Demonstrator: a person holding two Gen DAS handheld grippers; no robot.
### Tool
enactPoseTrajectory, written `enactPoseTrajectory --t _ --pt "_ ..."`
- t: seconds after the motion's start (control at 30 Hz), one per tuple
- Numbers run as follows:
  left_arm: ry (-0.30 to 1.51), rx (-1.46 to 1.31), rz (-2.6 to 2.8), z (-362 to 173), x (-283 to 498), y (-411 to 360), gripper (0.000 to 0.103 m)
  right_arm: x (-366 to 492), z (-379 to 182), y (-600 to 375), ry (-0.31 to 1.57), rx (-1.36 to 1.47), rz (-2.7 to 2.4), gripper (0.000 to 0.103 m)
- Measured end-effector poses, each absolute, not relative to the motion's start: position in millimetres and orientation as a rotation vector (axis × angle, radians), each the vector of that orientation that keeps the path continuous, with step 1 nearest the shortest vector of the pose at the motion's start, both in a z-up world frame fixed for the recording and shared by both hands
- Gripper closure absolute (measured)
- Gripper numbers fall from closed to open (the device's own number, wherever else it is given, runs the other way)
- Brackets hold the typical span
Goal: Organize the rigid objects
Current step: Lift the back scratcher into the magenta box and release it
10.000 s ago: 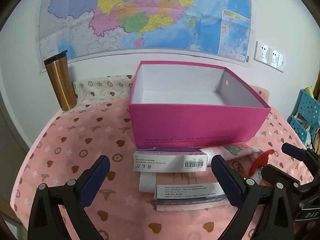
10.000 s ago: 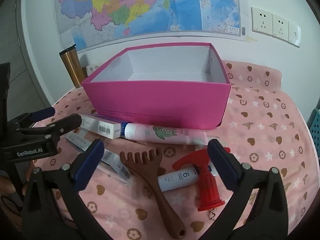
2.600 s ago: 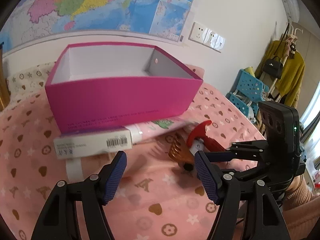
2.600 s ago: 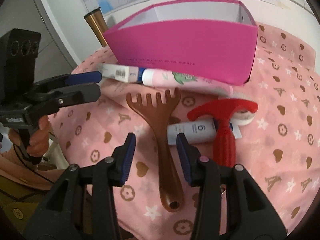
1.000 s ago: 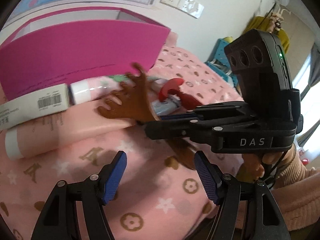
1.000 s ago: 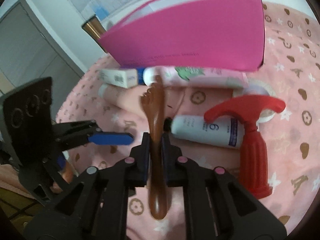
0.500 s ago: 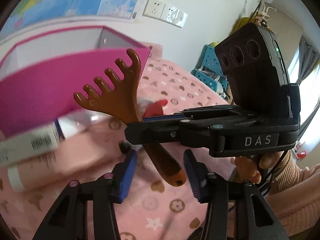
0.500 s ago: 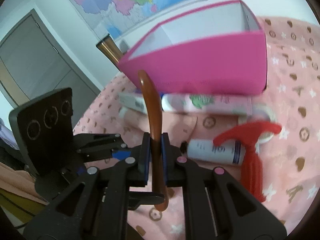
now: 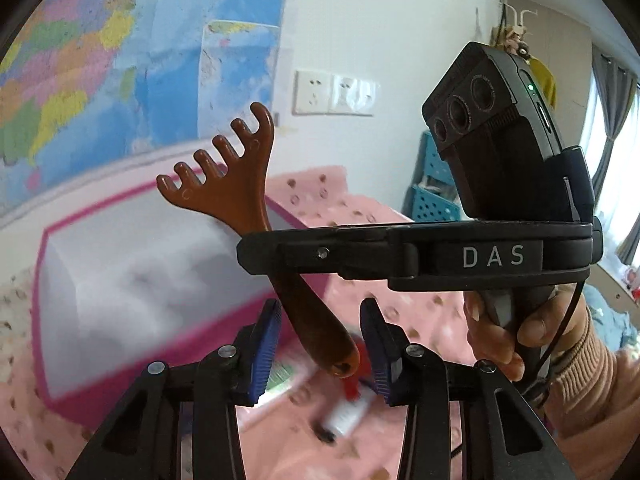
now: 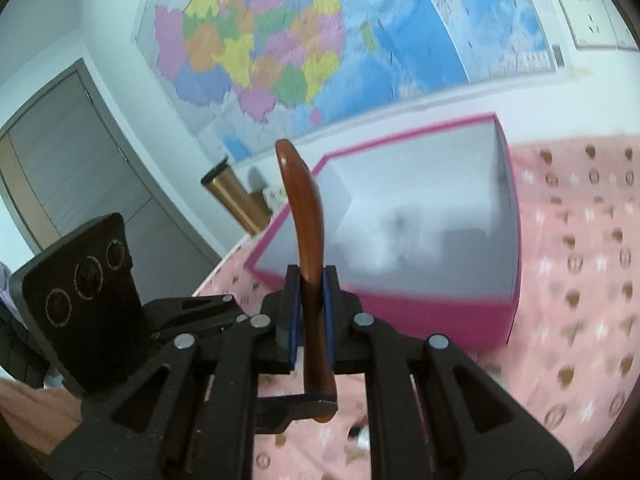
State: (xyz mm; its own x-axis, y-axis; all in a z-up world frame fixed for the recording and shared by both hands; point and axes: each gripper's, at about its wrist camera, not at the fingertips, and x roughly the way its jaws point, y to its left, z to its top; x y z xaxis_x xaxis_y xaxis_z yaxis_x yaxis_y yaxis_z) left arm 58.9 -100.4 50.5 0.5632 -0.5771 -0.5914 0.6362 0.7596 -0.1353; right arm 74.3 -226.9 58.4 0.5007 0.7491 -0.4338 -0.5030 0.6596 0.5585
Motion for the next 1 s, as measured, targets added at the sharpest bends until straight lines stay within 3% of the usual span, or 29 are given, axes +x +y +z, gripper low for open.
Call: enactPoseTrajectory --t 0.3,0.7,1.0 --pt "0.687 0.079 -0.652 60 116 -100 0.062 140 64 -229 0.716 0.443 0.746 0.091" --pt "0.800 0.073 -0.603 29 166 -111 0.064 189 24 -230 0.839 0.442 0.655 0.091" --pt "0.835 0.075 -0.573 15 171 -111 0.062 188 24 -239 0.853 0.371 0.536 0.083"
